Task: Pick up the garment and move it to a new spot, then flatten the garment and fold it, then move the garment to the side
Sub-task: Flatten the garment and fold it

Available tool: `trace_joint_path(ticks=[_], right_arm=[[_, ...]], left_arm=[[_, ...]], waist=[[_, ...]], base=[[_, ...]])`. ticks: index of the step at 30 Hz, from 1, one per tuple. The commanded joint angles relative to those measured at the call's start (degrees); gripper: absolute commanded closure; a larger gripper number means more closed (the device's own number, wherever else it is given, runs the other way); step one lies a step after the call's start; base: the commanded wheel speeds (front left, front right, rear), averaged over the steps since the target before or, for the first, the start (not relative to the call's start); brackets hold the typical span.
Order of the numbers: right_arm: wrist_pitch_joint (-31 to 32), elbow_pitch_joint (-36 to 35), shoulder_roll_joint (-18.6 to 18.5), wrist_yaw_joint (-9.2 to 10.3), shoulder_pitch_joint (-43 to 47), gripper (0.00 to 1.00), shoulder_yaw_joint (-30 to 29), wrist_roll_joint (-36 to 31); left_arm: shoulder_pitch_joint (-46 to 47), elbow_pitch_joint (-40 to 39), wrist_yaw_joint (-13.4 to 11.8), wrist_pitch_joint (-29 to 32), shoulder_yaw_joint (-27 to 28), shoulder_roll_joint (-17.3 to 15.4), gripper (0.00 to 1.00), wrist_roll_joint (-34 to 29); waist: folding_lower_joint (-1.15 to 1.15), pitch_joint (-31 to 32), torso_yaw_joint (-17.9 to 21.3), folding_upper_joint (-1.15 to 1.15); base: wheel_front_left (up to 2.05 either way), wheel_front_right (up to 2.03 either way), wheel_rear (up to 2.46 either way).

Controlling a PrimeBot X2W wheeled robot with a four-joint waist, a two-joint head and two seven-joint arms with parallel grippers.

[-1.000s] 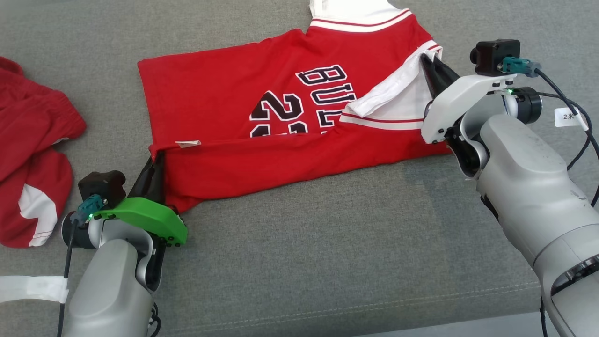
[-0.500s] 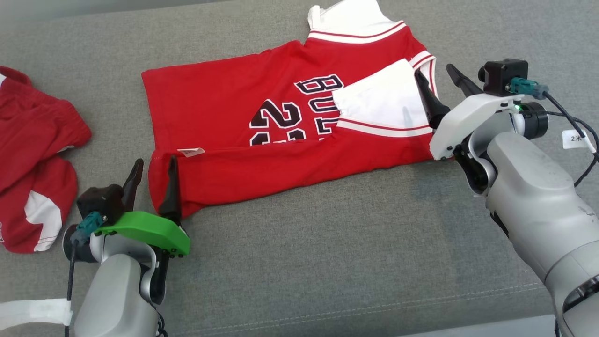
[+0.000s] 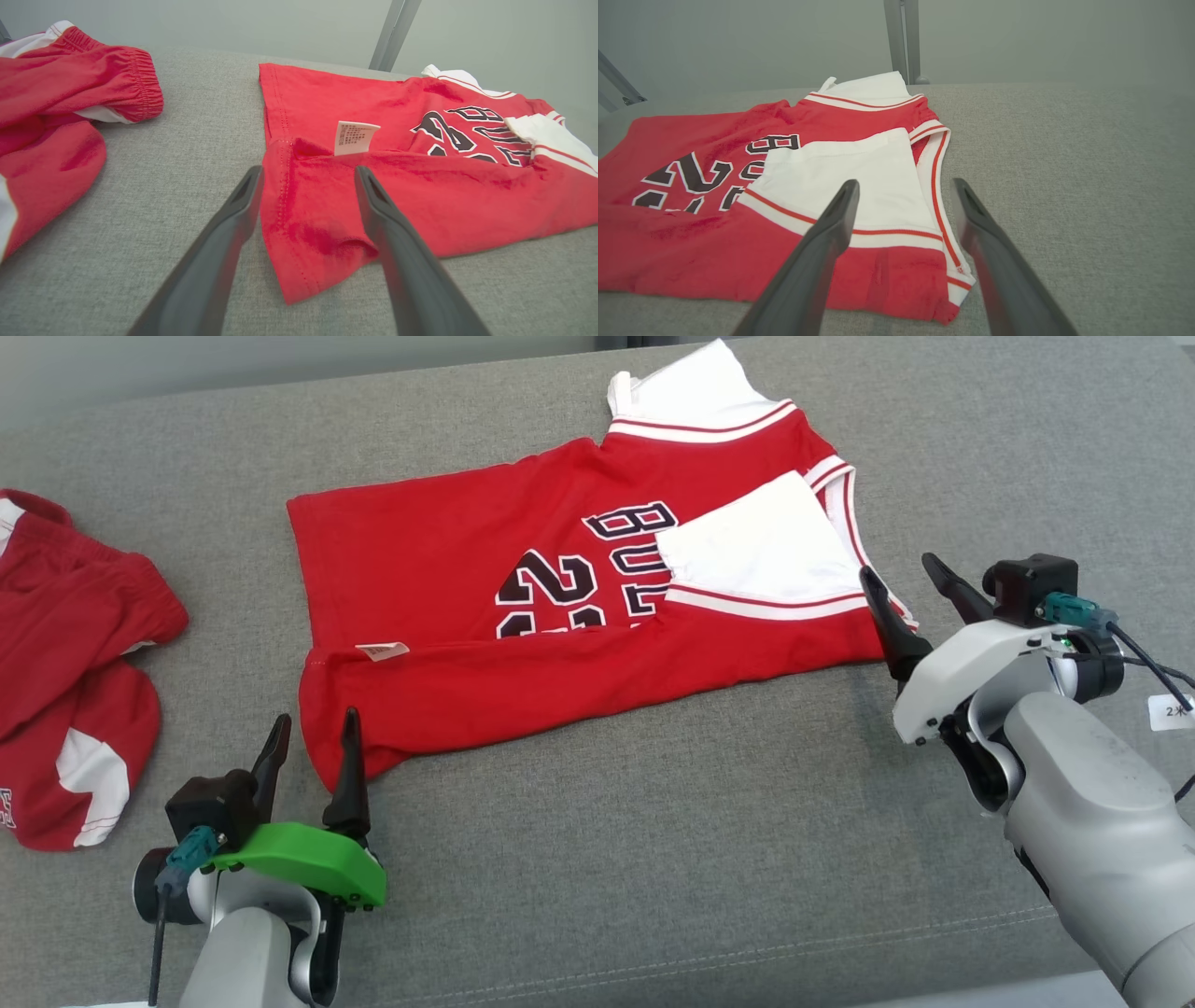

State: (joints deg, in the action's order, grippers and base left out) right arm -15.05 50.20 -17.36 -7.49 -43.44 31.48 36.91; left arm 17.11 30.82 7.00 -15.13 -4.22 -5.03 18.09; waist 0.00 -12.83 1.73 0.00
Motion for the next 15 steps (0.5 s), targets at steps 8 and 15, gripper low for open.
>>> trace_joint_path(ticks=[8,15], right_arm=[[-0.2,0.5,0.4,0.00,4.5,0.00,-2.6,-2.2],[-0.2,3.5,1.3,0.00,5.1,0.00,-3.5,-1.8]], left_arm=[[-1.9,0.5,-0.1,0.0,1.0,0.6,0.00,-1.4],[-1.2,2.9,0.2,0.0,0.7,1.1,0.00,-1.0]], waist=[[0.00,-0.4,0.4,0.00],[0.00,-1.5,0.2,0.00]], base=[[0.00,0.00,0.00],[0.00,0.00,0.00]])
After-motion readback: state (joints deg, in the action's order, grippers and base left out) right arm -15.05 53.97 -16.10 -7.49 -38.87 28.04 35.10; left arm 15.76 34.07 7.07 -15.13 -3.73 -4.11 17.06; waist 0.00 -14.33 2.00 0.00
